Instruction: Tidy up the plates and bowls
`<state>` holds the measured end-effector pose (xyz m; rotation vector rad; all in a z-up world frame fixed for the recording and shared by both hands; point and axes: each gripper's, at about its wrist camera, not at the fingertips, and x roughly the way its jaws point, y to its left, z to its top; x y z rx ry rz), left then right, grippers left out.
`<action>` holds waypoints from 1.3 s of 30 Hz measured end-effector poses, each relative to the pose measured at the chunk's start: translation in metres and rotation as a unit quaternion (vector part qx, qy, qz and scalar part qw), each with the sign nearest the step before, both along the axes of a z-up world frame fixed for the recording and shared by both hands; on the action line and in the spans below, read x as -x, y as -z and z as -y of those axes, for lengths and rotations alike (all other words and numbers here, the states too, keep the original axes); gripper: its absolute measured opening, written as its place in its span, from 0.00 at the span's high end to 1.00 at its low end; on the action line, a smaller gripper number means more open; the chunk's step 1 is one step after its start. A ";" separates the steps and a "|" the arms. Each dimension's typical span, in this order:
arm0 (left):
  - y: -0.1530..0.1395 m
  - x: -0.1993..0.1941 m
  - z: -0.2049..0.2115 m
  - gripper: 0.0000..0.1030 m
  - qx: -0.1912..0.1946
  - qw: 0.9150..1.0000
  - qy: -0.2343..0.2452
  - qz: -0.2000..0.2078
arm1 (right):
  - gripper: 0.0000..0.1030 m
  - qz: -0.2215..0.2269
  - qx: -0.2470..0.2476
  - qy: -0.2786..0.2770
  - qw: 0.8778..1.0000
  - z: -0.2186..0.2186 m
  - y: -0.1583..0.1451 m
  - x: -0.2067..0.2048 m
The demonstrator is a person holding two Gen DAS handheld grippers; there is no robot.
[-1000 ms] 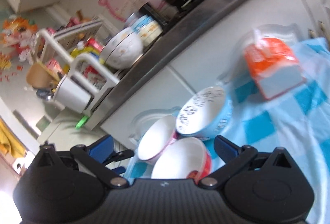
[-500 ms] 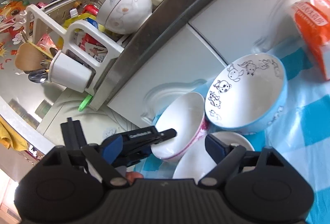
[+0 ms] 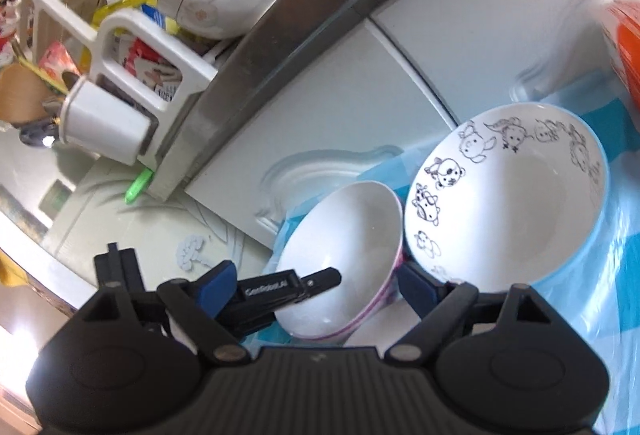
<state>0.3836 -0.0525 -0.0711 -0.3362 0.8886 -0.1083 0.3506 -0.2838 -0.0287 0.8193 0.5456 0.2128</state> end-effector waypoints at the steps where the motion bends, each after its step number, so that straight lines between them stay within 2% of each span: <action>1: 0.000 0.001 -0.002 0.87 -0.003 1.000 -0.002 0.001 | 0.11 -0.005 0.007 -0.003 1.000 -0.002 -0.002 -0.003; 6: -0.002 0.004 -0.019 0.87 0.001 1.000 -0.016 -0.001 | 0.08 -0.032 0.043 -0.007 0.999 -0.011 -0.008 -0.016; 12: -0.001 0.004 -0.042 0.86 0.003 1.000 -0.022 -0.001 | 0.06 -0.031 0.073 -0.021 0.997 -0.020 -0.015 -0.024; 15: -0.001 0.004 -0.052 0.85 0.002 1.000 -0.024 0.001 | 0.06 -0.025 0.079 -0.037 0.996 -0.027 -0.017 -0.030; 19: 0.000 0.001 -0.056 0.85 -0.002 1.000 -0.020 0.004 | 0.08 -0.038 0.077 -0.058 0.995 -0.037 -0.013 -0.049; 21: 0.001 0.001 -0.056 0.84 -0.001 1.000 -0.018 0.005 | 0.08 -0.045 0.091 -0.055 0.993 -0.041 -0.014 -0.057; 25: 0.002 0.002 -0.057 0.85 0.002 1.000 -0.017 0.010 | 0.10 -0.045 0.081 -0.067 0.993 -0.045 -0.016 -0.068; 29: 0.001 0.007 -0.056 0.87 0.004 1.000 -0.016 0.018 | 0.08 -0.049 0.088 -0.070 0.992 -0.048 -0.015 -0.072; 31: 0.001 0.010 -0.056 0.93 0.008 1.000 -0.021 0.019 | 0.08 -0.048 0.068 -0.065 0.994 -0.045 -0.014 -0.069; 39: -0.022 0.031 -0.055 0.93 0.013 0.999 -0.018 0.025 | 0.07 -0.026 0.047 -0.044 0.998 -0.051 -0.028 -0.044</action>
